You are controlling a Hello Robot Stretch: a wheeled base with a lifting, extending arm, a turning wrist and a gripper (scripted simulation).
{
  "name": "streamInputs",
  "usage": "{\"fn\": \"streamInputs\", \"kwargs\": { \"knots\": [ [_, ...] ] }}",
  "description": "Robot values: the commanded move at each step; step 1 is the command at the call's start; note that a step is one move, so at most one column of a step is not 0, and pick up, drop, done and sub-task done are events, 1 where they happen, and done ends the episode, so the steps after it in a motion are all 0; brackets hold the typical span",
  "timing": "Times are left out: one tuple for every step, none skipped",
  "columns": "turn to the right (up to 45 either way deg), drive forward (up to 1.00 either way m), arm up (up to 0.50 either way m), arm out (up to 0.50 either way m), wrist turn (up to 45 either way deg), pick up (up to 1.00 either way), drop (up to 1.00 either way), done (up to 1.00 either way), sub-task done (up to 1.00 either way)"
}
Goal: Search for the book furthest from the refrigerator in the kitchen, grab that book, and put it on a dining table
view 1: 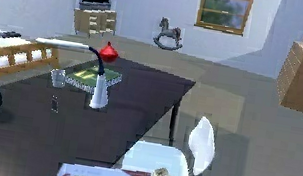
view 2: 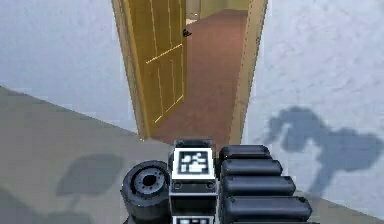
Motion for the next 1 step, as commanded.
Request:
{"fn": "streamInputs", "kwargs": {
  "knots": [
    [21.0,0.00,0.00,0.00,0.0,0.00,0.00,0.00,0.00]
  ]
}}
